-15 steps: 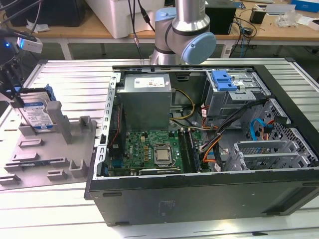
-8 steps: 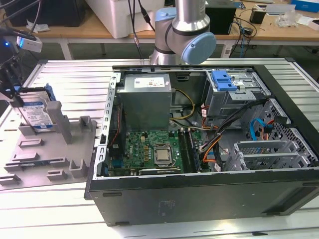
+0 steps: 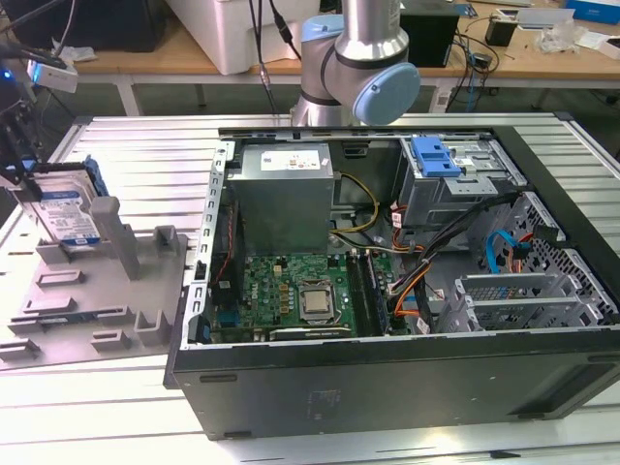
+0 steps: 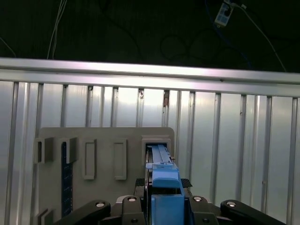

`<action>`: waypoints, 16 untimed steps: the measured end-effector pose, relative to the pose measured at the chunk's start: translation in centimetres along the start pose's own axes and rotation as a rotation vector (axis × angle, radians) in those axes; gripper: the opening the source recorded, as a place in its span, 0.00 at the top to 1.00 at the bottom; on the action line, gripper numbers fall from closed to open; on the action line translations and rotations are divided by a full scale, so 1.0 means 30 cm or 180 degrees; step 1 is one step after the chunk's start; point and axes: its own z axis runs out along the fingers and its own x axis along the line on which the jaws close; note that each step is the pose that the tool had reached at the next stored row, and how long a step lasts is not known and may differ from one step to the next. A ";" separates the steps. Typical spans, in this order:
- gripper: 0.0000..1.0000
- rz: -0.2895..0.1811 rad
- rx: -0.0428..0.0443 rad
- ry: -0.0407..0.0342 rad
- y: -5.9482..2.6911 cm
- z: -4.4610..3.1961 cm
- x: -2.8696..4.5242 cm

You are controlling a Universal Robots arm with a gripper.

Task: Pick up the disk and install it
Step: 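Pick up the disk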

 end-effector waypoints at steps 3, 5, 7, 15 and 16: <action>0.63 0.0003 0.0000 0.0000 0.000 -0.014 0.000; 0.63 0.0006 0.0000 0.0000 0.001 -0.028 0.001; 0.63 0.0009 0.0000 0.0000 0.001 -0.038 0.001; 0.63 0.0017 0.0000 0.0000 0.002 -0.075 0.002; 0.63 0.0018 -0.0001 -0.0001 0.002 -0.080 0.003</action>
